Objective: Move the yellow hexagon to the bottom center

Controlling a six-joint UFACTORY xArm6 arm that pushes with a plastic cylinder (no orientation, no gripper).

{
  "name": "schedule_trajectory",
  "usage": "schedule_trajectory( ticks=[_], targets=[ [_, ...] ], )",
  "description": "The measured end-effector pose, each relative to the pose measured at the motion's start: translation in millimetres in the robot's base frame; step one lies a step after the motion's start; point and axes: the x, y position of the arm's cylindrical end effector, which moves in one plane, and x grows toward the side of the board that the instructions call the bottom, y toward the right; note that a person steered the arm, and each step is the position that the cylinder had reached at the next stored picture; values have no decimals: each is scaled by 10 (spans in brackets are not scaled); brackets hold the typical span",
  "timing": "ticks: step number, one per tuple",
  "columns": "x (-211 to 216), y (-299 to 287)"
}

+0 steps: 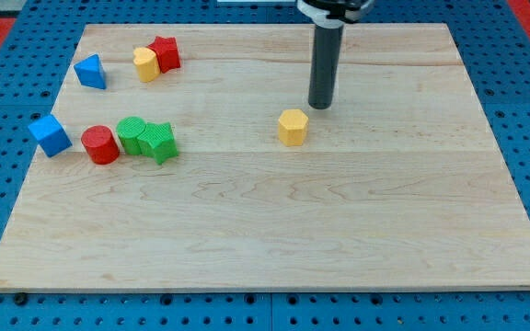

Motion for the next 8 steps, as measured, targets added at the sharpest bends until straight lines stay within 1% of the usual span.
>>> schedule_trajectory(
  ticks=[1,2,3,4,5,6,7,8],
  targets=[
    [228,-305],
    [234,-733],
    [502,-936],
    [755,-1285],
    [978,-1409],
    [1094,-1023],
    [951,-874],
    [935,-578]
  ],
)
